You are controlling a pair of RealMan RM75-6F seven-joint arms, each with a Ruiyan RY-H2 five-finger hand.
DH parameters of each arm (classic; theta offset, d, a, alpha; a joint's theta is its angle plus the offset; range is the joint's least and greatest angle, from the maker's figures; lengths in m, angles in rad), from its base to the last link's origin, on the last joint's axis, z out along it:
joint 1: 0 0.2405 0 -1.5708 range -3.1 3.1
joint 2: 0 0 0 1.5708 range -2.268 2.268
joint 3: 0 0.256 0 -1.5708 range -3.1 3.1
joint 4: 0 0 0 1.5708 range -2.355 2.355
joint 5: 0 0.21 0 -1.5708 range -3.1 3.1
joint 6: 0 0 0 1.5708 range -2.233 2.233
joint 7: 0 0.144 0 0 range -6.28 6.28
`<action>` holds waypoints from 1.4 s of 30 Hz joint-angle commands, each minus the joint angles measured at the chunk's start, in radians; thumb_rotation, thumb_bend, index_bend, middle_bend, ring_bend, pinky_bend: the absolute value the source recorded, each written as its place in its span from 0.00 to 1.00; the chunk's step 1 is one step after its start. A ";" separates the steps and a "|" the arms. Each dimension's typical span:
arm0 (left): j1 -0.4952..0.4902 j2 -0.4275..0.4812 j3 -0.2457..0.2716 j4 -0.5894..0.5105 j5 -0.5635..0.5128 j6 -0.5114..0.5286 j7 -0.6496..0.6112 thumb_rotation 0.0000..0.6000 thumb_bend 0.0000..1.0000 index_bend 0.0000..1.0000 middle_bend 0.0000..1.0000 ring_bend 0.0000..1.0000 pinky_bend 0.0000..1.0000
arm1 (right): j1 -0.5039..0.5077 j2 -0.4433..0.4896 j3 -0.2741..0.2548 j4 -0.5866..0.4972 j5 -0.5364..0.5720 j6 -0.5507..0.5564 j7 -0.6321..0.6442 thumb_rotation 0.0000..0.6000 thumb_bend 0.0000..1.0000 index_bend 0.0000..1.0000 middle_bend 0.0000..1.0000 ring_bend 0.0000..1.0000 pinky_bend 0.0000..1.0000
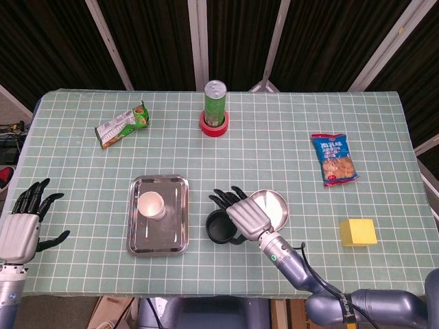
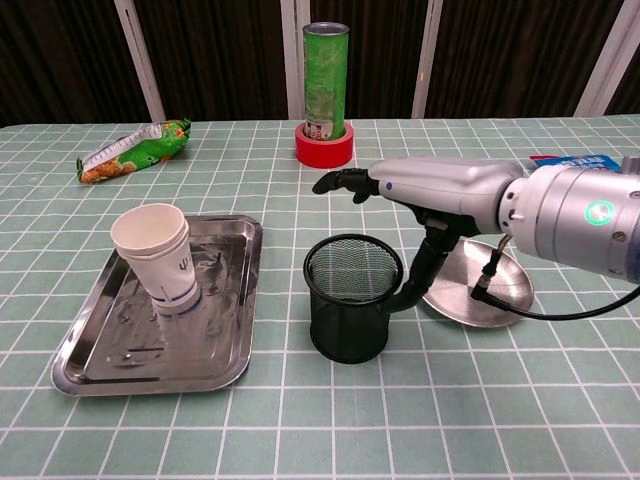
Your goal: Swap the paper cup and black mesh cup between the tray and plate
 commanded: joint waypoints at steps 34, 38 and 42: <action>0.037 0.030 -0.053 0.000 -0.010 -0.013 -0.059 1.00 0.06 0.25 0.00 0.00 0.09 | 0.009 -0.017 -0.045 -0.001 -0.035 0.190 -0.095 1.00 0.00 0.43 0.50 0.51 0.19; 0.043 0.045 -0.062 0.002 -0.024 -0.016 -0.086 1.00 0.06 0.25 0.00 0.00 0.09 | -0.020 0.087 -0.019 -0.054 -0.024 0.228 -0.075 1.00 0.00 0.43 0.50 0.51 0.19; 0.045 0.047 -0.067 0.001 -0.030 -0.018 -0.083 1.00 0.06 0.25 0.00 0.00 0.09 | -0.050 0.213 -0.017 -0.095 0.000 0.217 -0.040 1.00 0.00 0.43 0.50 0.51 0.19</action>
